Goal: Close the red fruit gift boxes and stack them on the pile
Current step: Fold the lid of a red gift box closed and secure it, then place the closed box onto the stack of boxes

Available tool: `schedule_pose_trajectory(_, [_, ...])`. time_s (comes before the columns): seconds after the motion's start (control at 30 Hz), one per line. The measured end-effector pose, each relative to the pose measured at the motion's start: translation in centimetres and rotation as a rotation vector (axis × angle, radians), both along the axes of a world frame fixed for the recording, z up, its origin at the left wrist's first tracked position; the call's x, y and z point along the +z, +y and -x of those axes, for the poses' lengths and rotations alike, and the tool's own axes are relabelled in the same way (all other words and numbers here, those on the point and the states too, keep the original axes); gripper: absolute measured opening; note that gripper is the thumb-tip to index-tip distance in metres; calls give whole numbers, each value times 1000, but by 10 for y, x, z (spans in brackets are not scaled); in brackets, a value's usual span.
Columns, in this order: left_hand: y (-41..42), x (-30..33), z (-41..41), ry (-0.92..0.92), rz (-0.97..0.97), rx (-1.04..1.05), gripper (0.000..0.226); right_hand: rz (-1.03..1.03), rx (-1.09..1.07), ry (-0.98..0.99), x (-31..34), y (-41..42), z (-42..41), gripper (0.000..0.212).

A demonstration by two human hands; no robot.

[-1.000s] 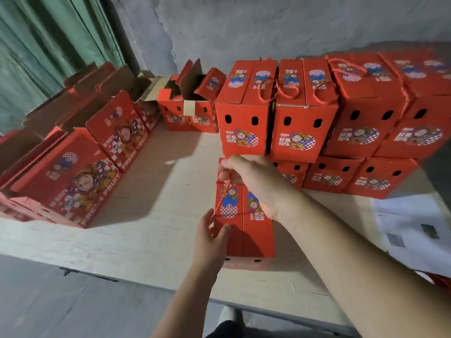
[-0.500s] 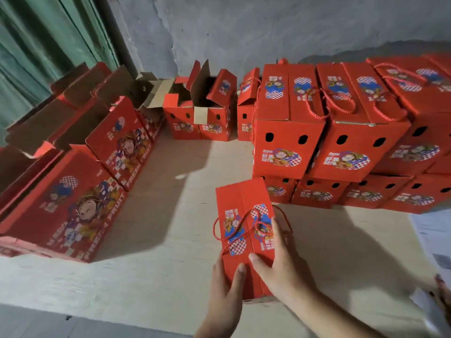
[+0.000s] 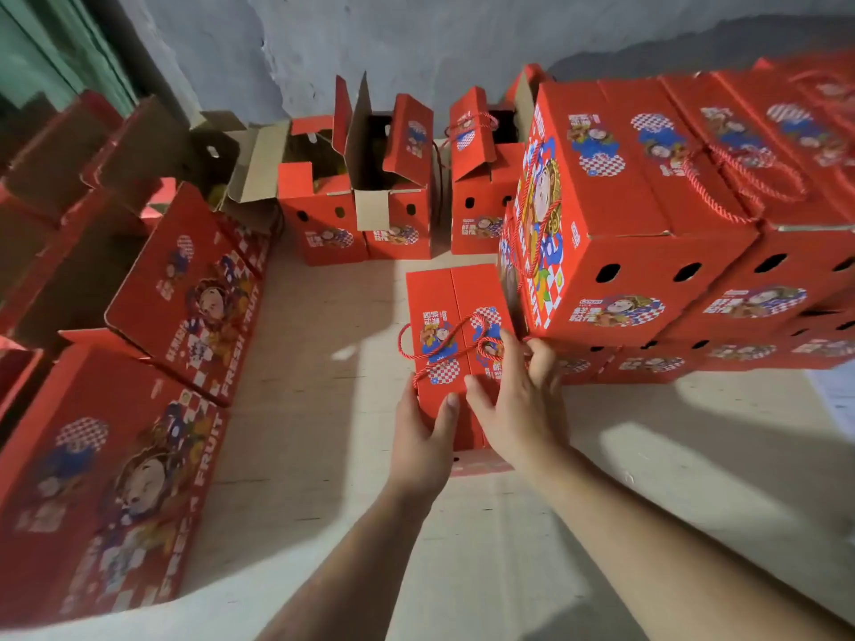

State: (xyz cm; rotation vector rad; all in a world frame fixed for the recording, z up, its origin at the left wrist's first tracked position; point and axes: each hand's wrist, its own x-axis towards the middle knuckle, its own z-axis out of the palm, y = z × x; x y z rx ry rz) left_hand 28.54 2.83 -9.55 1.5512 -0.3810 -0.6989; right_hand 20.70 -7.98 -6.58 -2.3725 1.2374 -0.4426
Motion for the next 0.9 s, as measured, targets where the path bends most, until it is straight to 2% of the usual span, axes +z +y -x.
schedule_pose_trajectory(0.1, [-23,-2,-28,-8,-1,2,31,215,139,33,-3,2,-9,78])
schedule_pose_trajectory(0.2, [-46,-2,-53,-57,-28,5,27,272,423,143,-18,-5,-4,76])
schedule_pose_trajectory(0.27, [-63,-3,-66,-66,-32,-4,28,294,487,213,-22,-26,-9,73])
schedule_pose_trajectory(0.47, [-106,-3,-88,-99,-115,-18,30,170,469,308,-14,-74,-40,71])
schedule_pose_trajectory(0.6, [-106,4,-93,-79,-212,-72,46,136,390,344,-8,-63,-45,81])
schedule_pose_trajectory(0.73, [-84,20,-71,18,-287,-78,58,53,286,413,2,-35,-56,83])
schedule_pose_trajectory(0.83, [-42,23,-33,108,-227,9,34,-48,285,320,-5,1,-40,81])
schedule_pose_trajectory(0.9, [-7,31,-7,189,-176,-14,20,-141,349,192,-6,35,-20,69])
